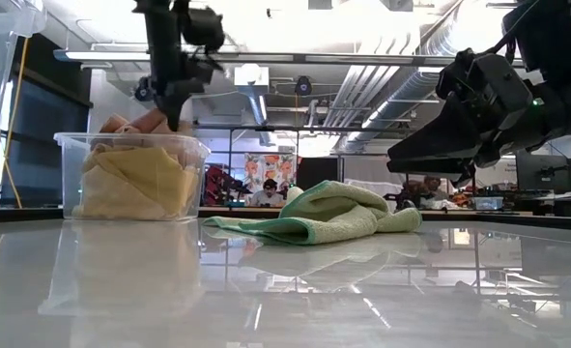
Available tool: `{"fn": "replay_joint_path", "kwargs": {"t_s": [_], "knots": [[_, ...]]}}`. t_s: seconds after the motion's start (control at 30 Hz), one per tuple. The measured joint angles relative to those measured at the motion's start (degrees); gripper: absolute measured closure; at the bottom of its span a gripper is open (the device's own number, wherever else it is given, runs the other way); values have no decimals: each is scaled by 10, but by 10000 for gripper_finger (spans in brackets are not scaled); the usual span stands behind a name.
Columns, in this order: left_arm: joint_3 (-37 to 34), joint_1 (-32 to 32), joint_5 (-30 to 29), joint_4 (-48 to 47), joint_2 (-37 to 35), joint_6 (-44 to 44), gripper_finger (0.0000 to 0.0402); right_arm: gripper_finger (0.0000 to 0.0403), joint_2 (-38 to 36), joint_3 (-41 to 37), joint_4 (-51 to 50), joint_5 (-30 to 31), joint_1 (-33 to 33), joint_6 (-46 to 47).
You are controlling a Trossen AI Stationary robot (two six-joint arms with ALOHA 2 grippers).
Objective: Sort towels by color in basket
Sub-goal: Put the dark orange towel into the top transparent bin
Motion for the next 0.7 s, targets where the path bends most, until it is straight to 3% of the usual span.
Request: {"fn": "replay_joint_path", "kwargs": {"t_s": [0.27, 0.43, 0.7], "knots": [[0, 120, 69, 5, 59, 0, 401, 261, 0, 0, -3, 0, 4, 4], [0, 134, 149, 29, 96, 16, 401, 261, 0, 0, -4, 0, 4, -1], [45, 119, 138, 1, 39, 6, 401, 261, 0, 0, -5, 0, 4, -2]]}}
